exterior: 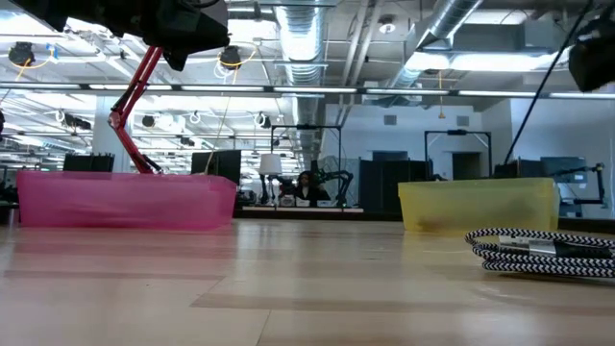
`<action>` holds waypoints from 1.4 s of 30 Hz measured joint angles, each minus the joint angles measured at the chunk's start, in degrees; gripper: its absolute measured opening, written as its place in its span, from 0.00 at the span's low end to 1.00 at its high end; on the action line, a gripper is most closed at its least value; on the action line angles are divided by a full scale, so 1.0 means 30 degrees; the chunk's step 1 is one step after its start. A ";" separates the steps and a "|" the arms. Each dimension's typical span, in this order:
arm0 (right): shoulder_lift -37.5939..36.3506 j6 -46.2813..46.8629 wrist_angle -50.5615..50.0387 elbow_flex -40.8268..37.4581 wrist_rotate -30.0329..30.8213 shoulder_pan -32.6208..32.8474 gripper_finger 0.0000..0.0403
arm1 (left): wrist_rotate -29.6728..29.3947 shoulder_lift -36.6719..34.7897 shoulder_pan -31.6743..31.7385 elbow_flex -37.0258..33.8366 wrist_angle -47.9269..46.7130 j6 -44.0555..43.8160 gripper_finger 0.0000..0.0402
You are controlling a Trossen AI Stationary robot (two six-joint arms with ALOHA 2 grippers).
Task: Pick & Place USB Port
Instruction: Put the brown USB cable into the pink bin
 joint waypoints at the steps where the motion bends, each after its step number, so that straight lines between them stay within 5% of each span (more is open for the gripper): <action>1: 0.0476 0.0004 0.0052 0.0000 -0.0252 0.0091 0.20 | 0.0002 0.0000 0.0001 0.0000 -0.0010 0.0000 0.23; 24: 0.6476 -0.0225 0.1412 0.0102 -0.1265 0.0755 0.19 | 0.0003 0.0000 0.0005 0.0000 -0.0058 0.0000 0.23; 30: 0.5989 -0.0398 0.1470 -0.0019 -0.1278 0.0838 0.03 | -0.0002 0.0000 0.0000 0.0000 -0.0063 0.0000 0.23; 42: 0.3204 -0.1715 0.0092 0.0835 0.1255 0.0627 0.01 | 0.0001 0.0000 0.0007 0.0000 -0.0063 0.0000 0.23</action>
